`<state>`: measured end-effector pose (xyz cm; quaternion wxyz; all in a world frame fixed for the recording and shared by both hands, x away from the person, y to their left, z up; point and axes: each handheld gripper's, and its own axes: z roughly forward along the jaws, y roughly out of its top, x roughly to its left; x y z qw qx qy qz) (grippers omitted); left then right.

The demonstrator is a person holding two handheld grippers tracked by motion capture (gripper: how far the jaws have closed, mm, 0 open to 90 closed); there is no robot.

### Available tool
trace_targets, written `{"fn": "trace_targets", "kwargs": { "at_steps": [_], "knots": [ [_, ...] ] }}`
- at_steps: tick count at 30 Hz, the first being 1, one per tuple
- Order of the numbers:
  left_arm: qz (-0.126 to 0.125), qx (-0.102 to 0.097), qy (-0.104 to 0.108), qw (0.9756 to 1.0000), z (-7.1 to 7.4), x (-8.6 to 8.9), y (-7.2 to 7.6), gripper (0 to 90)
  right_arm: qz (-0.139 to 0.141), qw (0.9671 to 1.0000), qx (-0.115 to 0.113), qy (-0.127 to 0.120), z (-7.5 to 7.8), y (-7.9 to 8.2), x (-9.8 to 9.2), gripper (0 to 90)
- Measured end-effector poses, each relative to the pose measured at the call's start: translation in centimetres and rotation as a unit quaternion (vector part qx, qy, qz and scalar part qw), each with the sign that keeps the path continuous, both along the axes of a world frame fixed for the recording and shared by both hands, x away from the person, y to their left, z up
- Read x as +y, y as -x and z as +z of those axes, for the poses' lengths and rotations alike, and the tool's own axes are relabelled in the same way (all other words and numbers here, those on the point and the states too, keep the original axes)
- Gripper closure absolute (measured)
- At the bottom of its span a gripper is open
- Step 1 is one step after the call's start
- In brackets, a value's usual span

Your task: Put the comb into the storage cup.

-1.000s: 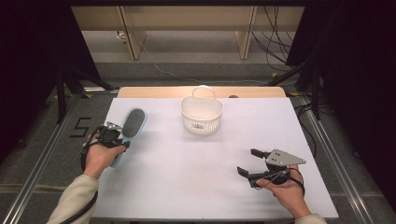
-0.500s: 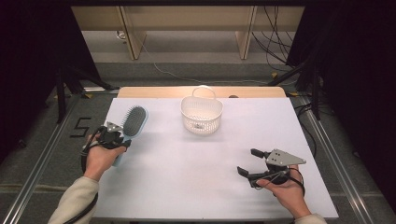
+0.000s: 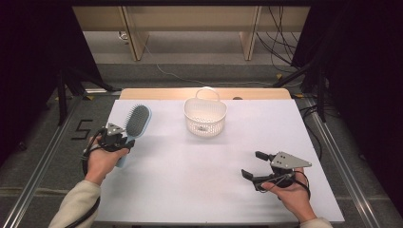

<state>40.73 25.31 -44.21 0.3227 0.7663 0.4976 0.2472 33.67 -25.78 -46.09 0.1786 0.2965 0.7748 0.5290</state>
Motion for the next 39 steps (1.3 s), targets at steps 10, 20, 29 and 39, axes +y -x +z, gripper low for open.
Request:
{"fn": "trace_targets", "kwargs": {
  "at_steps": [10, 20, 29, 39],
  "knots": [
    [-0.006, -0.017, 0.017, 0.9997, 0.35, -0.08, 0.13, 69.6, 0.000, 1.0000, 0.000, 0.004, -0.04, -0.03, -0.01, 14.5],
    [-0.008, -0.040, 0.034, 0.9986, 0.79, -0.11, 0.23, 69.6, 0.000, 1.0000, -0.001, 0.004, -0.01, -0.04, -0.10, 14.6],
    [-0.010, -0.057, 0.046, 0.9972, 0.97, -0.23, 0.28, 69.6, 0.000, 1.0000, -0.001, 0.003, 0.00, -0.03, -0.13, 14.6],
    [-0.013, -0.069, 0.050, 0.9963, 1.00, -0.42, 0.32, 69.6, -0.001, 1.0000, -0.001, 0.001, 0.00, -0.03, -0.15, 14.5]
  ]
}}
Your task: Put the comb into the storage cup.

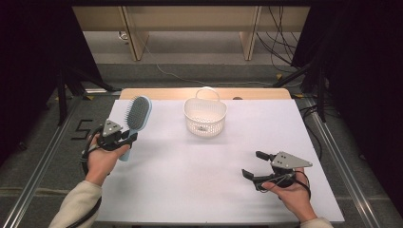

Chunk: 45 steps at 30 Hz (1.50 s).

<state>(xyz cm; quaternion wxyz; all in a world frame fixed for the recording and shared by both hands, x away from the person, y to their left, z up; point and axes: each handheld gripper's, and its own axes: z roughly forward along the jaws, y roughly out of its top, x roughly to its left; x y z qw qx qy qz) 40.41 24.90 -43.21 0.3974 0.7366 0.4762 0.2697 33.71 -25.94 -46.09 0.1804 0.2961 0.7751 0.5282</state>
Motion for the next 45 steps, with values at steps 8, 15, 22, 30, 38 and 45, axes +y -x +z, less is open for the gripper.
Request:
{"fn": "trace_targets", "kwargs": {
  "at_steps": [8, 15, 22, 30, 38, 45],
  "knots": [
    [-0.002, -0.006, 0.002, 1.0000, 0.07, 0.04, -0.01, 69.6, -0.001, 1.0000, 0.000, 0.000, -0.02, -0.01, 0.00, 14.5],
    [-0.001, -0.016, 0.008, 0.9998, 0.22, -0.08, 0.03, 69.6, -0.002, 1.0000, 0.001, 0.001, -0.03, -0.02, 0.01, 14.5],
    [-0.006, -0.025, 0.008, 0.9996, 0.30, -0.39, 0.07, 69.6, -0.002, 1.0000, 0.001, 0.001, -0.04, -0.02, 0.01, 14.5],
    [-0.005, -0.027, 0.010, 0.9996, 0.32, -0.33, 0.07, 69.6, -0.002, 1.0000, 0.001, 0.001, -0.04, -0.02, 0.00, 14.5],
    [-0.006, -0.030, 0.013, 0.9995, 0.35, -0.36, 0.05, 69.6, -0.001, 1.0000, 0.001, 0.001, -0.04, -0.01, 0.01, 14.5],
    [-0.005, -0.037, 0.015, 0.9992, 0.56, -0.29, 0.07, 69.6, -0.002, 1.0000, 0.002, 0.001, -0.06, -0.03, 0.01, 14.5]
  ]
}}
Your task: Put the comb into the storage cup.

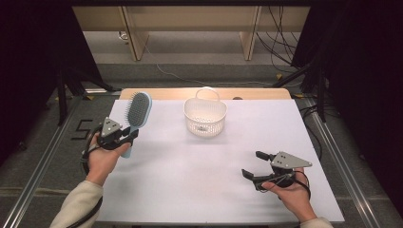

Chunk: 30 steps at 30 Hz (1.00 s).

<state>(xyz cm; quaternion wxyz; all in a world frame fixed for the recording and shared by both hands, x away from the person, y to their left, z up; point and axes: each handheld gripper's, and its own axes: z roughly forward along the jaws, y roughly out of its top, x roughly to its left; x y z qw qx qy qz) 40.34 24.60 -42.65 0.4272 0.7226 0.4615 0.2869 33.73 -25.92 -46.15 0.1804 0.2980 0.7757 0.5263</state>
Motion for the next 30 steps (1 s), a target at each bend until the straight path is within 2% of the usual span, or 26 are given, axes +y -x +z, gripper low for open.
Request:
{"fn": "trace_targets", "kwargs": {
  "at_steps": [14, 30],
  "knots": [
    [-0.005, -0.007, 0.004, 1.0000, 0.04, -0.32, -0.02, 69.6, 0.000, 1.0000, 0.000, -0.001, -0.02, -0.01, 0.01, 14.5],
    [-0.013, -0.014, -0.005, 0.9998, 0.00, -1.01, -0.02, 69.6, 0.000, 1.0000, -0.001, 0.001, -0.03, -0.02, 0.03, 14.5]
  ]
}}
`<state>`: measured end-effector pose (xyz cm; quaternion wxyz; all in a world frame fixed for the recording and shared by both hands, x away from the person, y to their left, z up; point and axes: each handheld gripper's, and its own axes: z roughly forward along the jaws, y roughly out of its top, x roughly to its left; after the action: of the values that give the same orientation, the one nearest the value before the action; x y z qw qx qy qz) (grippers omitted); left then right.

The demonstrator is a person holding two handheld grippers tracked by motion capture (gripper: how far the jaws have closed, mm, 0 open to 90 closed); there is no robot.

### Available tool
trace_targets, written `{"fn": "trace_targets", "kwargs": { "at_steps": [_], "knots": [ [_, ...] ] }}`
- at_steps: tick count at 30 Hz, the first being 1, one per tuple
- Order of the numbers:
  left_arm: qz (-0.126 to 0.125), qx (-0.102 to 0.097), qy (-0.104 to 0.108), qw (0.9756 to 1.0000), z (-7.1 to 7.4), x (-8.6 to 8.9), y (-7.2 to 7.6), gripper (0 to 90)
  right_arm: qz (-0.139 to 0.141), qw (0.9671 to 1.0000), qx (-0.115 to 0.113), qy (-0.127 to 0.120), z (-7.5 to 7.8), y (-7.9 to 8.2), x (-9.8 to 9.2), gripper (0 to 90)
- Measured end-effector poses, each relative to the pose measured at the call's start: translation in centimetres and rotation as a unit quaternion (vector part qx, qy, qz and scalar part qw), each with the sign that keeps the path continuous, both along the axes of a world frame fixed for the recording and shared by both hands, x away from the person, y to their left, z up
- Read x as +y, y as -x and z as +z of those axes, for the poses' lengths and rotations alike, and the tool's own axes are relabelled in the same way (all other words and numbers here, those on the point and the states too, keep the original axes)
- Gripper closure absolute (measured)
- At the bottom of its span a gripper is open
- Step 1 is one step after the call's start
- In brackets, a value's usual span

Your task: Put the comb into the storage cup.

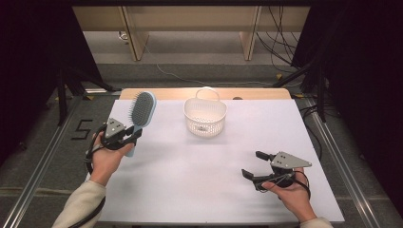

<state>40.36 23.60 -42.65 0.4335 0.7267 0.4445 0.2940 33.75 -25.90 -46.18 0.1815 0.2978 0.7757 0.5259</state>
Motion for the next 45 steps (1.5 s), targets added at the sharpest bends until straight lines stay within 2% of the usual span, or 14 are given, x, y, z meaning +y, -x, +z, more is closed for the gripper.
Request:
{"fn": "trace_targets", "kwargs": {
  "at_steps": [16, 45],
  "knots": [
    [-0.002, -0.011, 0.009, 0.9999, 0.3, -0.1, 0.0, 69.6, 0.000, 1.0000, 0.001, -0.002, 0.0, 0.0, 0.0, 14.5],
    [-0.021, -0.015, 0.018, 0.9995, 0.6, -1.2, -0.8, 69.6, -0.003, 1.0000, 0.004, -0.004, -0.1, -0.1, -0.1, 14.5]
  ]
}}
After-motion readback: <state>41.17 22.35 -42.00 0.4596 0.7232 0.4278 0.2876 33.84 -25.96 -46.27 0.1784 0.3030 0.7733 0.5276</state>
